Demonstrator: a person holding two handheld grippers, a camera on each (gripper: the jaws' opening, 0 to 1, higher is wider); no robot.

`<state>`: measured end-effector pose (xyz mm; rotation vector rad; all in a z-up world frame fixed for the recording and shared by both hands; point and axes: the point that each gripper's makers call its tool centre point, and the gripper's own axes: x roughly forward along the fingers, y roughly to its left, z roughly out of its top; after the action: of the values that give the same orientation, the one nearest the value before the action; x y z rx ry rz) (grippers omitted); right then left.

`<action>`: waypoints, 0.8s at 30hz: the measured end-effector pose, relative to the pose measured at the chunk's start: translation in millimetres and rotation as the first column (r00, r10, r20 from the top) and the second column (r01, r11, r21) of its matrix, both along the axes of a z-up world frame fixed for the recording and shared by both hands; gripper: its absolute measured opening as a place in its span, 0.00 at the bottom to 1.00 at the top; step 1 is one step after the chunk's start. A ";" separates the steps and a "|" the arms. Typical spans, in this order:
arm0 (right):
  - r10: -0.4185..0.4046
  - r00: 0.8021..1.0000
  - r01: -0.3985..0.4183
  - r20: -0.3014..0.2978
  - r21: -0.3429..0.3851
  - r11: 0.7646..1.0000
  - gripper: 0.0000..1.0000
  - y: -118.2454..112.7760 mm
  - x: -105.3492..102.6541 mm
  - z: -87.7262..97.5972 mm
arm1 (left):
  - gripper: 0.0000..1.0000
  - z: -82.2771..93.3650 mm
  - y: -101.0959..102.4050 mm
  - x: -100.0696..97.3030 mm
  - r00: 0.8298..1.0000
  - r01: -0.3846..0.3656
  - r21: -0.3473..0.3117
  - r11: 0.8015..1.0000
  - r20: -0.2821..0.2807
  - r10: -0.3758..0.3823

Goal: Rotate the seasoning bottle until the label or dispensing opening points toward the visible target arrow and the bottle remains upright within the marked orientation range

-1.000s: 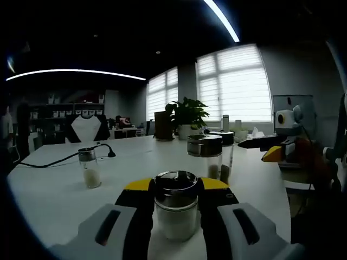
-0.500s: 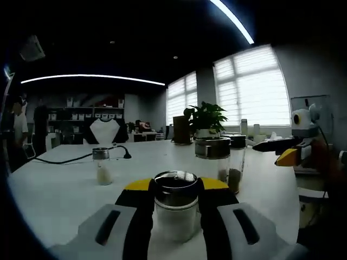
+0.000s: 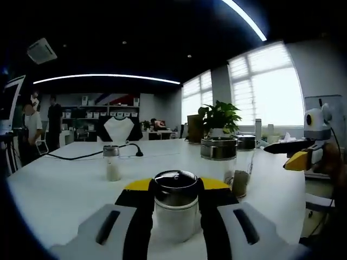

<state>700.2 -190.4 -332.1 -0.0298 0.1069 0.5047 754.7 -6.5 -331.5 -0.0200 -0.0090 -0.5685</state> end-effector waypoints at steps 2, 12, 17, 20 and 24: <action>0.001 1.000 -0.001 0.000 -0.001 1.000 0.97 -0.1 0.4 0.1 | 0.33 -0.1 -0.5 -0.7 1.000 -0.003 -0.006 1.000 0.001 0.003; 0.003 1.000 -0.004 -0.005 -0.007 1.000 0.97 4.0 -2.2 -1.6 | 0.56 6.7 2.7 -5.5 0.996 0.092 -0.025 0.995 -0.011 -0.093; 0.004 1.000 -0.004 -0.007 -0.013 1.000 0.97 5.0 -2.7 -2.8 | 0.62 11.7 11.7 -12.4 0.977 0.215 -0.009 0.977 -0.001 -0.215; 0.003 1.000 -0.004 -0.007 -0.013 1.000 0.97 6.3 -3.8 -2.9 | 0.61 16.1 13.5 -16.2 0.965 0.262 -0.075 0.962 -0.012 -0.264; 0.004 1.000 -0.004 -0.005 -0.015 1.000 0.97 7.6 -4.9 -2.3 | 0.60 11.4 13.6 -16.3 0.951 0.307 -0.032 0.951 -0.018 -0.307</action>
<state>695.3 -182.9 -334.4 -0.0435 0.1150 0.5083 738.4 7.1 -320.1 -0.0563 0.0079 -0.8802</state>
